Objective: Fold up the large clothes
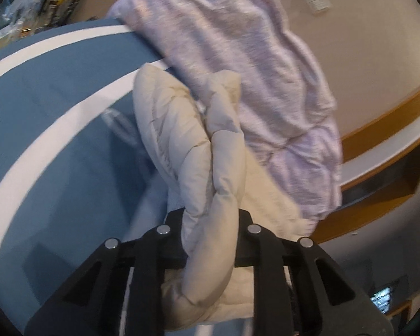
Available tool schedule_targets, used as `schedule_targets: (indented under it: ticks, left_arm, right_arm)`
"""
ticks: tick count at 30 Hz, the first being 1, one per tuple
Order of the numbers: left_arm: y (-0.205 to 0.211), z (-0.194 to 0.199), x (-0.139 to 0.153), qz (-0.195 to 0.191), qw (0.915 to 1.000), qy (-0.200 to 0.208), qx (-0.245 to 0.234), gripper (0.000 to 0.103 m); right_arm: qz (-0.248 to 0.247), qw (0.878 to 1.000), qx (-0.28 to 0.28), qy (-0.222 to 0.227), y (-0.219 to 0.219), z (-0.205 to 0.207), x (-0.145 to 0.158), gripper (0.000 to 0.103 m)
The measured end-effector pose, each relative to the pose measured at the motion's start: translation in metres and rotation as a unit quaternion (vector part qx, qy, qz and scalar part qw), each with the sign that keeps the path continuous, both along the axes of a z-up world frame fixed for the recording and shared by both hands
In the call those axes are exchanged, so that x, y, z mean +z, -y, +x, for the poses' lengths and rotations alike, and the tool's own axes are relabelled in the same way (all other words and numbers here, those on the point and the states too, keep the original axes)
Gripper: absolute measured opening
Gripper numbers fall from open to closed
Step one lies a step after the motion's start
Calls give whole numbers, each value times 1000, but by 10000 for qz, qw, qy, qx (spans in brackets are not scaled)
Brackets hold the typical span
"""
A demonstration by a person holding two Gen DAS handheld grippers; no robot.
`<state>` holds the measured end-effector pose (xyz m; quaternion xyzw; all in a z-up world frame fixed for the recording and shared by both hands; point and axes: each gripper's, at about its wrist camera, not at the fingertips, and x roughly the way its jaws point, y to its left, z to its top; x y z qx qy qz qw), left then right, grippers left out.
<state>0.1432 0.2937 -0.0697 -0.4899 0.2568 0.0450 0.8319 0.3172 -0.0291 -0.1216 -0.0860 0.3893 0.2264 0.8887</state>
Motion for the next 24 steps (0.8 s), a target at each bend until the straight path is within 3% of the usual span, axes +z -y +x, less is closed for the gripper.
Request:
schedule_targets:
  ticks: [6,11,24]
  left_arm:
    - [36,14,46,-35,9963,695,-506,19]
    - [78,34,69,-87,9893,966,-1087,19]
    - [166,101,57,-677,9734,946,-1973,19]
  right_arm:
    - [0,10000,8,-3,-1,1,0,63]
    - [39,10000,11,-21,0,2,0,63]
    - [316,9994,16,-137,8,9,-3,63]
